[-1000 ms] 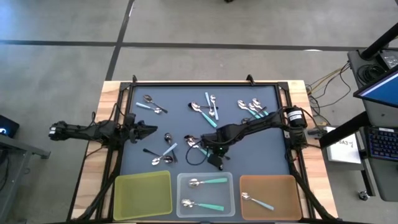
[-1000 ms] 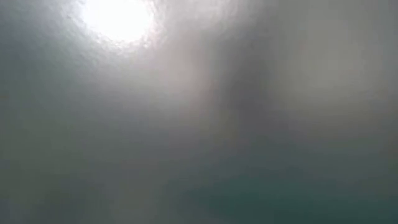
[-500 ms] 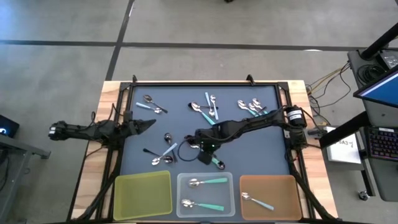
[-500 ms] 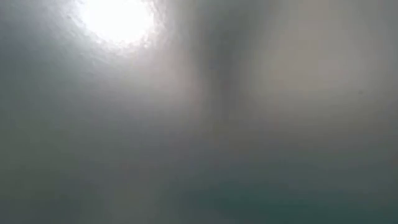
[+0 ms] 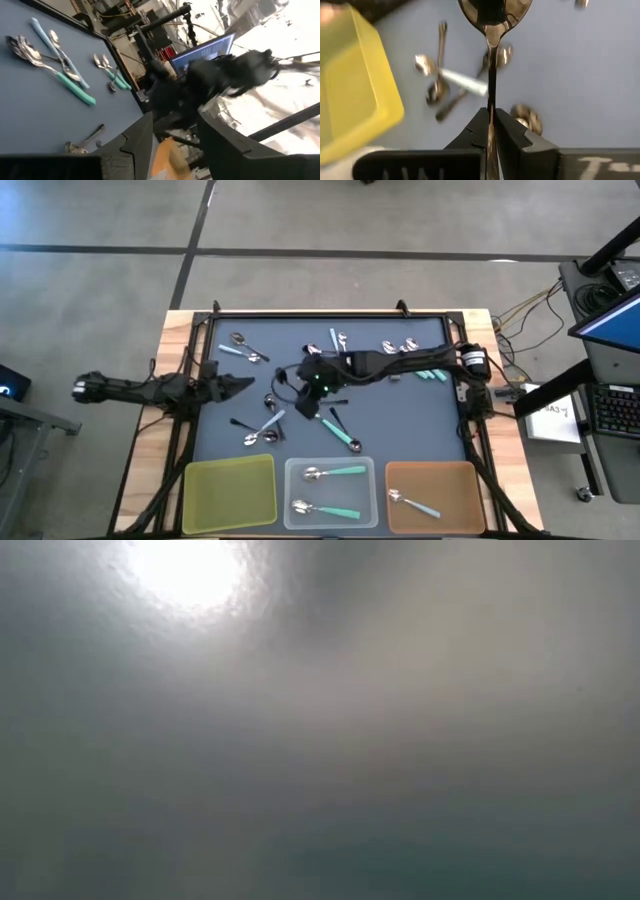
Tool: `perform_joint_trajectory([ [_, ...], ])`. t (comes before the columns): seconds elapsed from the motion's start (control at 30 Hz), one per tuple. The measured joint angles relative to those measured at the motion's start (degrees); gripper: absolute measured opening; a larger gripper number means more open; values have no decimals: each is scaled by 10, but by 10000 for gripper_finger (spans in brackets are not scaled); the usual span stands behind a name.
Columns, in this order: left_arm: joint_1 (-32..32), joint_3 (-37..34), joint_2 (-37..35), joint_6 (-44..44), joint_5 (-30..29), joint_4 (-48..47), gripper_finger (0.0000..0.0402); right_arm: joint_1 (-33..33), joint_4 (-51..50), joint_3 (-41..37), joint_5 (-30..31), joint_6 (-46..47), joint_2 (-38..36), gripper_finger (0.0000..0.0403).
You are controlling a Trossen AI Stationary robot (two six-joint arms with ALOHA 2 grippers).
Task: Sort silverware by color (type)
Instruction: Put the black spoon into the yellow bin
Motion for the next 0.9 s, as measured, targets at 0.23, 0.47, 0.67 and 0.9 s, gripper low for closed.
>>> perform_joint_trajectory([
  [0.23,0,0,64,47,-60,9,197,-14,64,21,1,-17,-1,12],
  [0.47,0,0,113,165,-123,147,226,-21,94,21,61,-66,2,12],
  [0.67,0,0,154,178,-120,184,222,-27,163,21,76,-70,18,13],
  [0.9,0,2,202,173,-121,229,200,-27,195,35,80,-59,41,13],
])
